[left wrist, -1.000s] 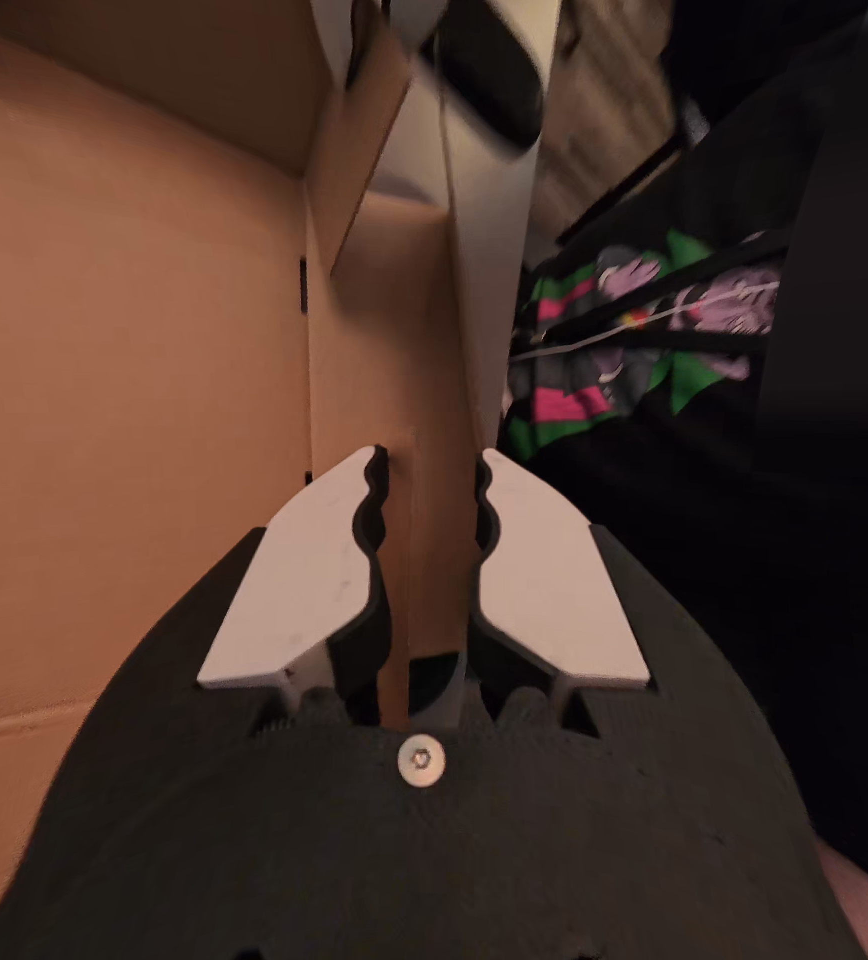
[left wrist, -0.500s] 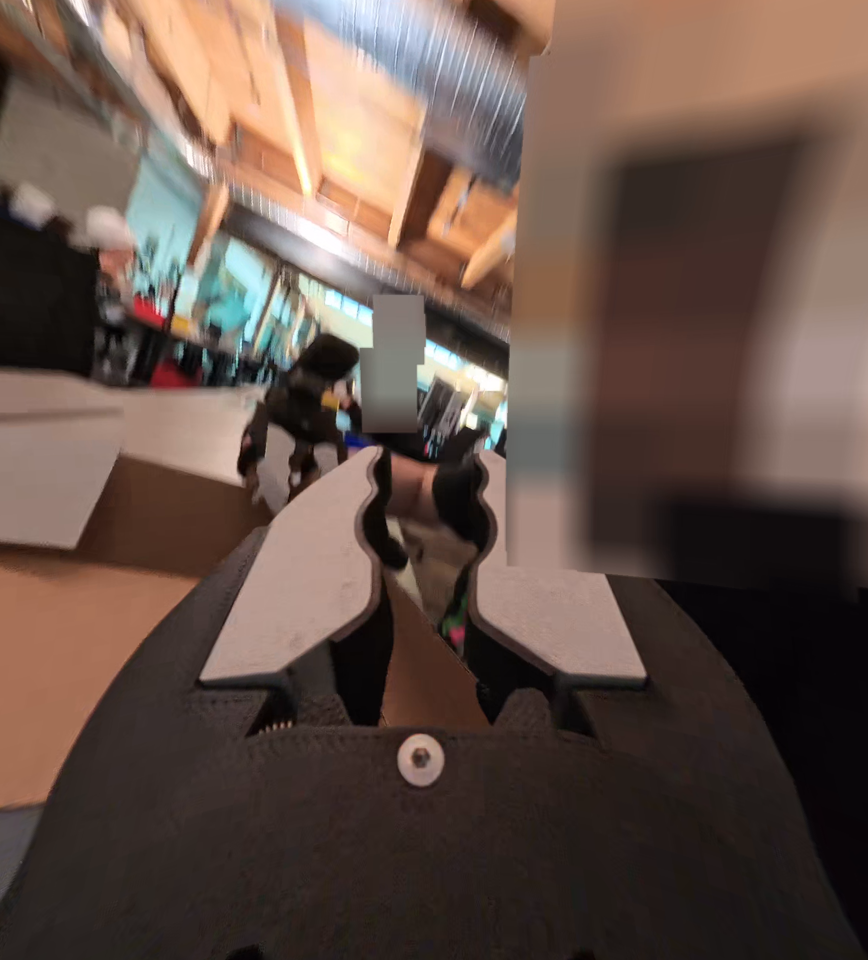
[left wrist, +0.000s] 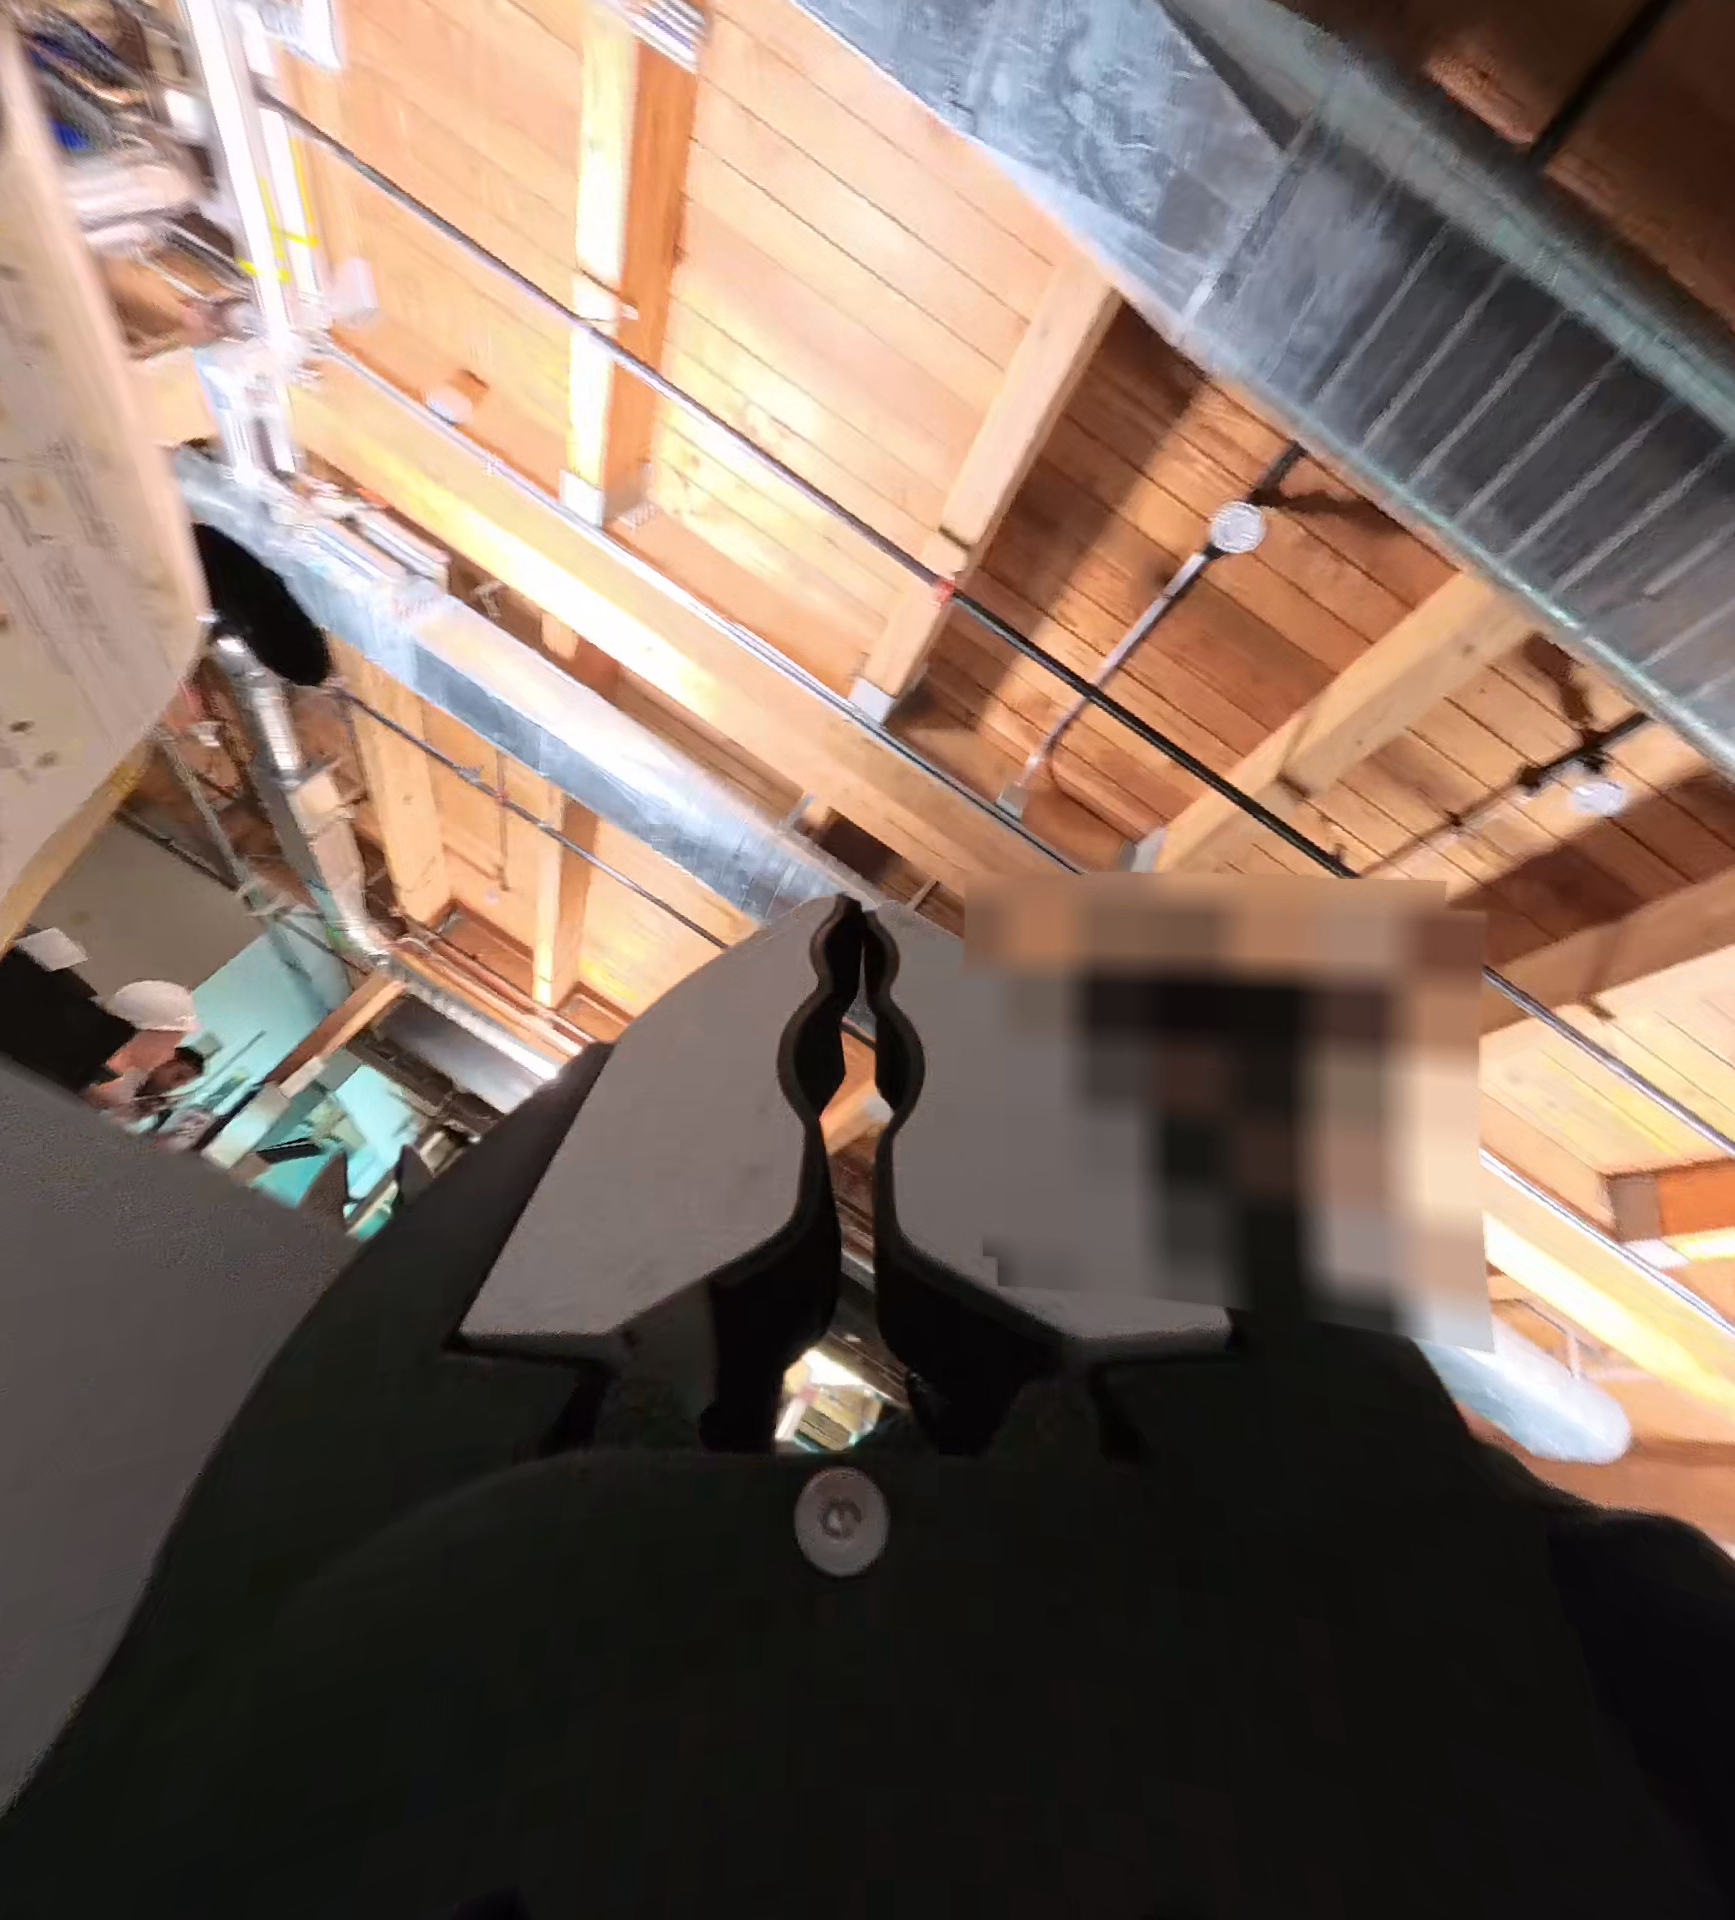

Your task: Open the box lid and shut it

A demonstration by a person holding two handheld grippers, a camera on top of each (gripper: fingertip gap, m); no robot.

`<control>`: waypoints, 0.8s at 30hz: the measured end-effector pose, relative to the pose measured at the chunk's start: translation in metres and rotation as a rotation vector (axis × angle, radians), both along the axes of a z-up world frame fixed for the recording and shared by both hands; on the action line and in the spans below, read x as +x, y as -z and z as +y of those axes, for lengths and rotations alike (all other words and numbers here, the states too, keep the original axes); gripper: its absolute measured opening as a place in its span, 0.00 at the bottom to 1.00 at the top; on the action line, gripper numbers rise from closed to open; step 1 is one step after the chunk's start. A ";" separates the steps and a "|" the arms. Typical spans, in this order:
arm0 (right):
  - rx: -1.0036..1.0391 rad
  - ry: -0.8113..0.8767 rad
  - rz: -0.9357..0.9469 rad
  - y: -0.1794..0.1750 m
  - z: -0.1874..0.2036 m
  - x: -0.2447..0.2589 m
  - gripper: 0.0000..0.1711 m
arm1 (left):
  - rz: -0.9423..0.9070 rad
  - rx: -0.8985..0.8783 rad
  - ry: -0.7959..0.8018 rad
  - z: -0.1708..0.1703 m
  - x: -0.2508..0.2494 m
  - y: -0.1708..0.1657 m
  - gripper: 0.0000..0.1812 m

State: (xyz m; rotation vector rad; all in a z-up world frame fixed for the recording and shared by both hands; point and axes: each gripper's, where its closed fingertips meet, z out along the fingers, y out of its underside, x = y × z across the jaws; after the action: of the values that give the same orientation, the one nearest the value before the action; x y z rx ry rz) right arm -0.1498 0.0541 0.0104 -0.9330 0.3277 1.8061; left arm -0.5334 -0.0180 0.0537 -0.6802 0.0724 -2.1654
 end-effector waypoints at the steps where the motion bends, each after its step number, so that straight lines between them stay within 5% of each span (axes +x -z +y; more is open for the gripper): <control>1: -0.087 0.006 0.044 0.014 0.005 0.001 0.15 | -0.005 -0.031 -0.014 0.004 -0.001 0.002 0.00; 7: -0.332 -0.217 -0.053 0.053 0.007 -0.033 0.17 | 0.111 -0.331 -0.002 0.025 0.004 0.028 0.00; 11: -0.352 -0.322 -0.037 0.048 0.003 -0.031 0.24 | 0.196 -0.364 0.114 0.014 0.008 0.035 0.09; 17: -0.406 -0.433 0.253 0.049 -0.005 -0.025 0.24 | 0.159 -0.387 0.247 -0.002 0.015 0.046 0.12; 24: -0.416 -0.427 0.164 0.053 -0.016 -0.030 0.26 | 0.169 -0.438 0.188 -0.005 0.012 0.062 0.13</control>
State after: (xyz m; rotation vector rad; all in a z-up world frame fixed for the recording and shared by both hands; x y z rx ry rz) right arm -0.1800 0.0378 -0.0426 -1.2118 0.6664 2.2629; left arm -0.5217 -0.0230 -0.0086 -1.1440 -0.2664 -2.3217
